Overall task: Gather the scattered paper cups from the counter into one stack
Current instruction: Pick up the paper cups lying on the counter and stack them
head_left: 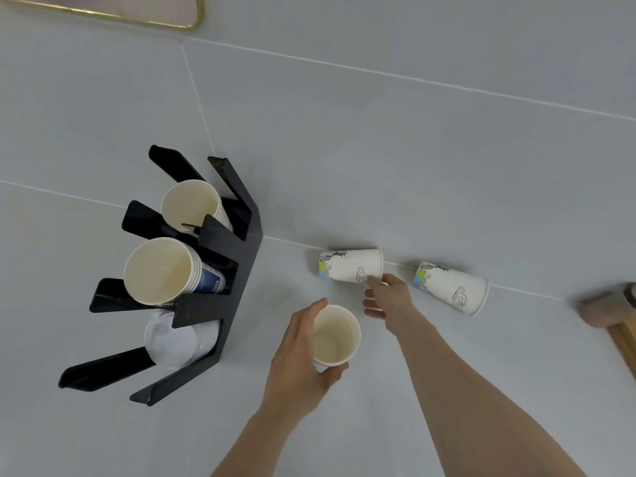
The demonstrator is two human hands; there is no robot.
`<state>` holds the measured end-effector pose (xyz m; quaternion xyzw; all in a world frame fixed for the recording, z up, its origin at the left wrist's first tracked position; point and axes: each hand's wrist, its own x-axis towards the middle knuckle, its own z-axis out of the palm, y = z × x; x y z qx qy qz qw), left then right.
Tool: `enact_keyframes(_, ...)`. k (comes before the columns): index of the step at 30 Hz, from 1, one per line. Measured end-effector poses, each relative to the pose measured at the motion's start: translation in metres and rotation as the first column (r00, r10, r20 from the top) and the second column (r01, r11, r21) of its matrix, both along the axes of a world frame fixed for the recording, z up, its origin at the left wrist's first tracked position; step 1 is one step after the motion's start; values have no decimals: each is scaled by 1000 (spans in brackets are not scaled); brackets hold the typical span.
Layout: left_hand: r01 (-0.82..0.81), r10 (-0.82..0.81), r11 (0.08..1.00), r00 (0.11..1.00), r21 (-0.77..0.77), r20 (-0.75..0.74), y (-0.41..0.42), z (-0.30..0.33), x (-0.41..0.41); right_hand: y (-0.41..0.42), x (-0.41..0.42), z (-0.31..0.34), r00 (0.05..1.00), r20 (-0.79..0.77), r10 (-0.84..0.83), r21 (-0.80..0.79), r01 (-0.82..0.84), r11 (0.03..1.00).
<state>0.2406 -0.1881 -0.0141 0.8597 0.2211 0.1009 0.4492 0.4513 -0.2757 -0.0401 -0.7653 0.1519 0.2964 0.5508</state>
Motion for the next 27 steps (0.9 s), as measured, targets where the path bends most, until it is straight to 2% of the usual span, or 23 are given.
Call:
enact_keyframes(4,14,-14,1000,1000,1,4,4,2,5,-4,-17,17,992,89,-84,86,77,993)
enact_keyframes(7,15,-15,1000,1000,-4,6,5,3,7,-17,-38,56,947,289,-137,161,93,983)
enact_keyframes(9,13,-13,1000,1000,-7,8,5,3,8,-31,-59,86,878,460,-133,183,52,982)
enact_keyframes(11,12,-12,1000,1000,-11,5,5,3,8,-48,-84,110,758,650,-47,130,-50,990)
enact_keyframes(12,11,-10,1000,1000,-16,5,5,3,8,-58,-95,118,666,745,41,53,-120,991)
enact_keyframes(14,-5,5,999,1000,-47,3,7,5,9,-72,-111,119,417,864,282,-200,-231,952)
enact_keyframes(15,-7,7,998,1000,-63,5,7,6,8,-77,-118,115,307,868,390,-322,-250,913)
enact_keyframes(16,-3,4,997,1000,-71,11,7,7,8,-79,-123,109,236,850,471,-413,-256,874)
enact_keyframes(18,-3,5,997,1000,-83,24,4,8,7,-82,-132,99,181,801,571,-516,-273,812)
enact_keyframes(20,-19,23,993,999,-117,36,-1,9,4,-80,-141,90,228,763,605,-517,-348,783)
enact_keyframes(22,-24,28,988,999,-154,26,-7,10,2,-76,-148,80,399,721,566,-397,-432,810)
enact_keyframes(24,-25,28,986,1000,-164,14,-13,10,-1,-71,-151,66,561,662,498,-287,-424,859)
enact_keyframes(25,-28,31,985,999,-168,12,-16,11,-2,-68,-152,59,593,644,482,-280,-404,871)
enact_keyframes(27,-30,33,985,999,-172,16,-21,11,-3,-65,-154,47,591,643,486,-317,-372,872)
